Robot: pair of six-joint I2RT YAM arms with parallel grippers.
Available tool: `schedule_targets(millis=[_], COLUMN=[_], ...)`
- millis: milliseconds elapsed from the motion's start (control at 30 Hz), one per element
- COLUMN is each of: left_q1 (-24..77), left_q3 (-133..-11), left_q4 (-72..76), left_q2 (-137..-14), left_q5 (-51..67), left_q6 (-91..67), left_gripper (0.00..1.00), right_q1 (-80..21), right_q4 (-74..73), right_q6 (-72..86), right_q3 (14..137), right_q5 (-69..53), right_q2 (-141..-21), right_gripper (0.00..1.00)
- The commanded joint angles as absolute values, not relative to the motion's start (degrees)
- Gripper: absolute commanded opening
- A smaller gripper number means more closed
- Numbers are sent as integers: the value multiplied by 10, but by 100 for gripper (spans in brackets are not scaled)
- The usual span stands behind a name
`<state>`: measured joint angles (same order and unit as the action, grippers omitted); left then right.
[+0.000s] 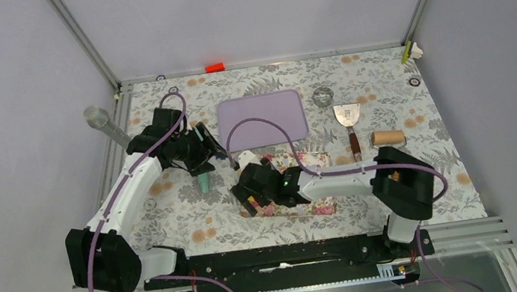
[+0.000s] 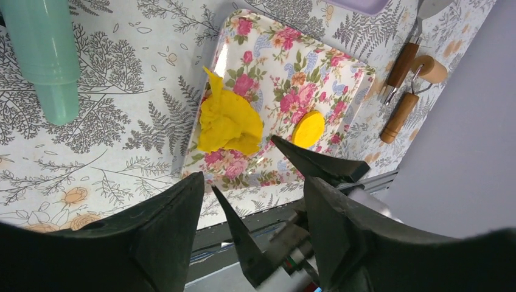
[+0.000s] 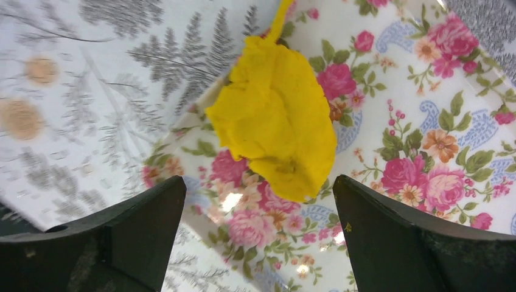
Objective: Roll out the dumpling wrappers from the dough
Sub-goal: Remove the dumpling wrapper from the work surface, then pick up the spatula from the center of the board.
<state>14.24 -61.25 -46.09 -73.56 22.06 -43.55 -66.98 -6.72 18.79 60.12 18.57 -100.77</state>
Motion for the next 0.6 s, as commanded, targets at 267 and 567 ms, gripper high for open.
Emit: schedule_targets(millis=[267,567], left_q1=[146,315], left_q3=[-620,-637], left_q4=[-441,-462], left_q2=[-692,-715], left_q5=[205,71], left_q6=[-392,-366], left_gripper=[66,69], right_q1=[-527,-185], right_q4=[-145,-259], right_q6=[215,258], right_q3=[554,518], right_q5=[107,113], right_q2=[-751,-691], right_gripper=[99,92])
